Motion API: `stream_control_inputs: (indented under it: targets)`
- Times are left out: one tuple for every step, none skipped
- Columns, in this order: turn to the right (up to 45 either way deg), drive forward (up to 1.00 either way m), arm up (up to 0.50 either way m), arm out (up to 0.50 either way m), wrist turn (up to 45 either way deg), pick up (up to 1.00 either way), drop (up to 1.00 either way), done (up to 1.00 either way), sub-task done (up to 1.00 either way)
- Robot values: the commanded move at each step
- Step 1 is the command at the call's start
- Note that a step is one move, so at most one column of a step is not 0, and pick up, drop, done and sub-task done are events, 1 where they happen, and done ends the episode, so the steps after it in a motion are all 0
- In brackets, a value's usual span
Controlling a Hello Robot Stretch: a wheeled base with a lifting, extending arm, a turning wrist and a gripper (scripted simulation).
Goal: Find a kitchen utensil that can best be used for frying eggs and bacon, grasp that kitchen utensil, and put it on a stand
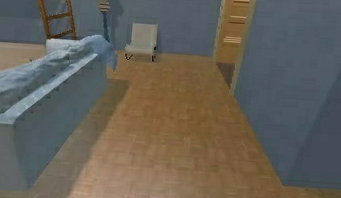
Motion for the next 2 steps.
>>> stream_control_inputs:
  targets:
    - [0.0, 0.25, 0.0, 0.0, 0.0, 0.0, 0.0, 0.0, 0.0]
    - [6.0, 0.0, 0.0, 0.0, 0.0, 0.0, 0.0, 0.0, 0.0]
